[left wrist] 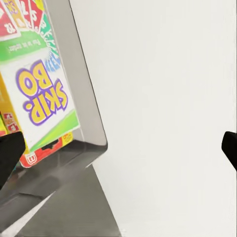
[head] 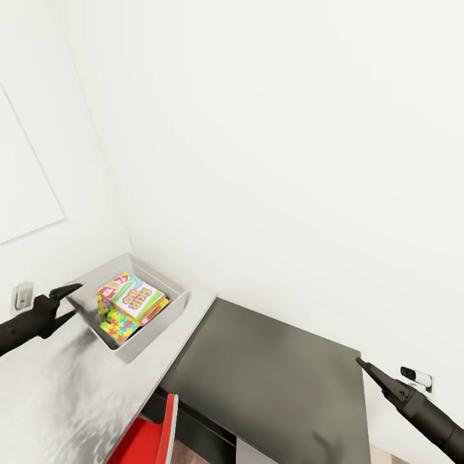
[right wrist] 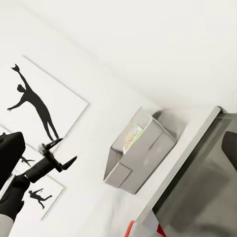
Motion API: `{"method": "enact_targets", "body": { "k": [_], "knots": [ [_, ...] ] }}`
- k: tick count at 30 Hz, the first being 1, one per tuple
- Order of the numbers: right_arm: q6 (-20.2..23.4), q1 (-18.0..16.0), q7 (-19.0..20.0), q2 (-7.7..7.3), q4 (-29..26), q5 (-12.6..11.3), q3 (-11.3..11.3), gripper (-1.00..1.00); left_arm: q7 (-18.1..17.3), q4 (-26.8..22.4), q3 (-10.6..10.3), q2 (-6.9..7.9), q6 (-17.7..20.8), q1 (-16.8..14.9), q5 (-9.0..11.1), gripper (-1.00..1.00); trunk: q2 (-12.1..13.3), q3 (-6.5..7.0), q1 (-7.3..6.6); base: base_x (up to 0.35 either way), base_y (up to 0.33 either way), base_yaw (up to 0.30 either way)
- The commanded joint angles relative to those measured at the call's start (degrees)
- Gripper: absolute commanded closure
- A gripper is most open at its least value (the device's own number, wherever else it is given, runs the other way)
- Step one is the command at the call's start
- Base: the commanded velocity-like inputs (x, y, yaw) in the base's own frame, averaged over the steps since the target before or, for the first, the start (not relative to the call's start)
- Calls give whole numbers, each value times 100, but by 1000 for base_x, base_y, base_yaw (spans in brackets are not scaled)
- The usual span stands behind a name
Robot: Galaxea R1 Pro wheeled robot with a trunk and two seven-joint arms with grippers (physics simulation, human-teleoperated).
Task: Put all the toys in the child's room - the three board games (two on the bed and one on the table), the two jigsaw puzzles on the table, and the tennis ball on the table - inside the toy box on the table in the child's room.
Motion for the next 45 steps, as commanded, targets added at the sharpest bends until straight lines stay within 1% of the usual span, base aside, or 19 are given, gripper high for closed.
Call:
{"method": "enact_targets", "body": {
  "k": [1, 3, 4, 5, 6, 7, 8, 10, 11, 12, 15, 16, 21, 25, 29, 30, 32, 40, 45],
  "knots": [
    [58, -4, 13, 0, 0, -17, -1, -100, 24, -4, -44, 107, 23, 105, 304, -100, -11, -12, 4, 0, 0, 0],
    [56, -4, 15, 2, 0, -17, 0, -100, -105, -5, -251, 503, 23, 620, 1143, -100, -11, -12, 4, 0, 0, 0],
    [56, -4, 16, 3, 0, -17, 0, -100, -179, -5, -350, 701, 23, 898, 1470, -100, -11, -12, 4, 0, 0, 0],
    [56, -4, 16, 5, 0, -17, 1, -100, -228, -3, -394, 799, 23, 1029, 1601, -100, -11, -12, 4, 0, 0, 0],
    [55, -4, 18, 11, 0, -17, 1, -100, -346, 2, -470, 985, 23, 1265, 1800, -100, -11, -12, 4, 0, 0, 0],
    [52, -4, 21, 18, 0, -17, 1, -100, -485, 6, -556, 1153, 23, 1463, 1927, -100, -11, -12, 4, 0, 0, 0],
    [51, -4, 22, 22, 0, -17, 1, -100, -558, 7, -613, 1231, 23, 1550, 1972, -100, -11, -12, 4, 0, 0, 0],
    [48, -4, 24, 32, 0, -9, 1, -100, -846, 20, -887, 1499, 23, 1870, 2077, -100, -11, -12, 4, 0, 0, 0],
    [48, -4, 25, 35, 0, -5, 2, -100, -909, 26, -952, 1552, 23, 1932, 2090, -100, -11, -12, 4, 0, 0, 0],
    [47, -4, 25, 41, -7, 0, 2, -100, -1068, 18, -1116, 1669, 23, 2066, 2120, -100, -11, -12, 4, 0, 0, 0],
    [47, -4, 26, 40, -32, -5, 2, -100, -1284, 5, -1271, 1751, 23, 2169, 2142, -100, -11, -12, 4, 0, 0, 0],
    [47, -4, 26, 40, -34, -4, 2, -100, -1327, 5, -1291, 1757, 23, 2179, 2144, -100, -11, -12, 4, 0, 0, 0],
    [39, -4, 20, 53, -21, 33, -3, -100, -1749, -4, -1536, 1786, 23, 2223, 2130, -100, -11, -12, 4, 0, 0, 0],
    [38, -4, 12, 56, 8, 42, -7, -100, -1864, -5, -1675, 1790, 23, 2227, 2101, -100, -11, -12, 4, 0, 0, 0],
    [38, -4, 16, 51, 15, 19, -9, -100, -1888, -5, -1730, 1790, 23, 2228, 2093, -100, -11, -12, 4, 0, 0, 0],
    [57, -4, -21, 13, 17, 42, -3, -100, -1893, -5, -1742, 1791, 23, 2228, 2090, -100, -11, -12, 4, 0, 0, 0],
    [73, -4, -39, -1, 17, 56, 5, -100, -1893, -5, -1747, 1791, 23, 2228, 2090, -100, -11, -12, 4, 0, 0, 0],
    [37, -4, -3, 42, 14, 33, -7, -100, -1894, -5, -1755, 1791, 23, 2228, 2083, -100, -11, -11, 4, -1, 0, 3],
    [32, -4, -9, 54, -4, 32, -7, -100, -1894, -5, -1755, 1791, 23, 2228, 2083, -100, -11, 10, 4, -83, 0, 113]
  ]
}}
